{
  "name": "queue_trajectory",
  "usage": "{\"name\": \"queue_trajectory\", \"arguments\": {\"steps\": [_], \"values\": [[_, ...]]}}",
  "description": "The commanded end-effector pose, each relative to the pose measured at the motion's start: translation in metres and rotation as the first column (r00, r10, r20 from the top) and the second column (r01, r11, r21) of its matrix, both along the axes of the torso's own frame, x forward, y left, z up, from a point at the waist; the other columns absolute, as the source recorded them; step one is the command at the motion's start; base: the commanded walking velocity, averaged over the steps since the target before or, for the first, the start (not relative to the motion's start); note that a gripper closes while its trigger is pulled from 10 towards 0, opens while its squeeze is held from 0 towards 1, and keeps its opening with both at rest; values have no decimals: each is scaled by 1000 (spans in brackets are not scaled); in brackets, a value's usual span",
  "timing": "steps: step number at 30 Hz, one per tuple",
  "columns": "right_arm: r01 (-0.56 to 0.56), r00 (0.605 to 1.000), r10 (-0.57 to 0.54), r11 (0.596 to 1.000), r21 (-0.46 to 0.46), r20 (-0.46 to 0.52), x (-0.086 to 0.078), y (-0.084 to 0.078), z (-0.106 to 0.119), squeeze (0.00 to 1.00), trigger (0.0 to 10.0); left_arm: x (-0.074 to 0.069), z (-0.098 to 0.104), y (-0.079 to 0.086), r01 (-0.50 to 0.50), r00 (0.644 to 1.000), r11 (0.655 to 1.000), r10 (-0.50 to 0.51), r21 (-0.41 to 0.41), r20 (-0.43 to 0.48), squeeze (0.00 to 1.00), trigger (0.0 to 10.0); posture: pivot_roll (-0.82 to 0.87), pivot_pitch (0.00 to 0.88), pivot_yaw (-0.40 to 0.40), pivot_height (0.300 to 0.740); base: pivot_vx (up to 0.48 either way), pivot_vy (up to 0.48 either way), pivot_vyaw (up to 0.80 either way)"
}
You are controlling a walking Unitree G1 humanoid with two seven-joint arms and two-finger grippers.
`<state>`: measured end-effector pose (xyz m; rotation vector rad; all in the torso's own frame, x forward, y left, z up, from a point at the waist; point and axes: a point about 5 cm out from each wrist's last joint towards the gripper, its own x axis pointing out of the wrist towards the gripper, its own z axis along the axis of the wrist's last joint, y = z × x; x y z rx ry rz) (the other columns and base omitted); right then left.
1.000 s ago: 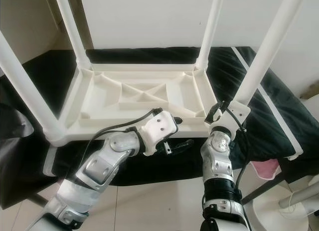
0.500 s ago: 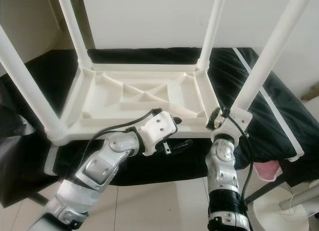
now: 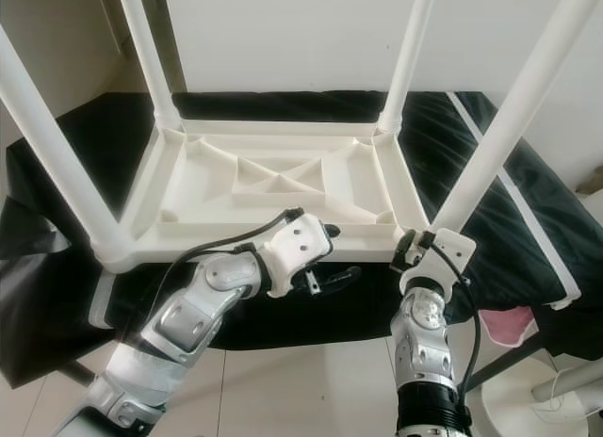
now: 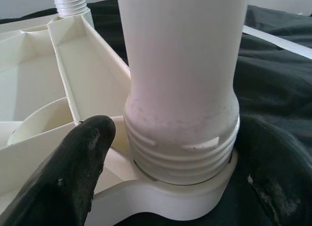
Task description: Building children table
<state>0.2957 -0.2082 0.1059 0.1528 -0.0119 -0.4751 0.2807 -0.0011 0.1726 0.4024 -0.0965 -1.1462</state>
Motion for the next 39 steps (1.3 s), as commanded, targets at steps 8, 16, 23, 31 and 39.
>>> {"name": "queue_trajectory", "arguments": {"steps": [8,16,23,31,39], "values": [[-179,981,183,981,73,-59,9,18,-13,0,10000,-1,4,-1,-28,999,999,29,-16,34,0,10000,-39,0,-28,740,0,0,0],[-328,944,330,944,47,-34,28,37,2,0,10000,-1,6,-2,-30,999,999,30,-17,40,0,10000,-35,0,-38,740,0,0,0],[-407,913,407,913,6,-40,23,45,1,0,10000,0,8,-3,-36,998,999,37,-26,47,0,10000,-33,6,-49,740,0,0,0],[-380,925,378,921,-85,-40,13,12,2,0,10000,0,10,-4,-29,999,999,31,-30,44,0,10000,-51,23,-43,740,0,0,0],[-400,915,404,904,-153,-9,10,-16,13,0,10000,-1,7,-6,15,1000,1000,-14,-22,18,0,10000,-58,23,-36,740,0,0,0]]}}
